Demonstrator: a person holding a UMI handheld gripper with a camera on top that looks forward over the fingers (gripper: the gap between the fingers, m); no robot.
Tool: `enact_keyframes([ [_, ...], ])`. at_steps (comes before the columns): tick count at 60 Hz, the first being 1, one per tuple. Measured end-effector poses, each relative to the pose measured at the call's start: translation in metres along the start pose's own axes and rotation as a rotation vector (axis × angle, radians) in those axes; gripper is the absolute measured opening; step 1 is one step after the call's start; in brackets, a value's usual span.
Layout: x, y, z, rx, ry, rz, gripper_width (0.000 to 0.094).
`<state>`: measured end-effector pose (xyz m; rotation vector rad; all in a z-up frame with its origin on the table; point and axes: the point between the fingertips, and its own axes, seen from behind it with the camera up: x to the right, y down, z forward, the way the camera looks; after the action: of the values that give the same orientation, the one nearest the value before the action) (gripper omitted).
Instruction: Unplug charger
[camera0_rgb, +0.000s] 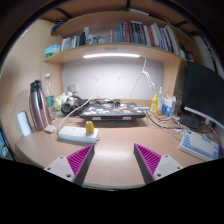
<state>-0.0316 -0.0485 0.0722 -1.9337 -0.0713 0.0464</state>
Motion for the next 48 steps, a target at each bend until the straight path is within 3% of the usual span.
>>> enact_keyframes([
  [18, 0.009, -0.006, 0.005, -0.027, 0.079, -0.075, 0.0884],
  [48, -0.098, -0.013, 0.118, -0.098, -0.097, -0.01, 0.0885],
])
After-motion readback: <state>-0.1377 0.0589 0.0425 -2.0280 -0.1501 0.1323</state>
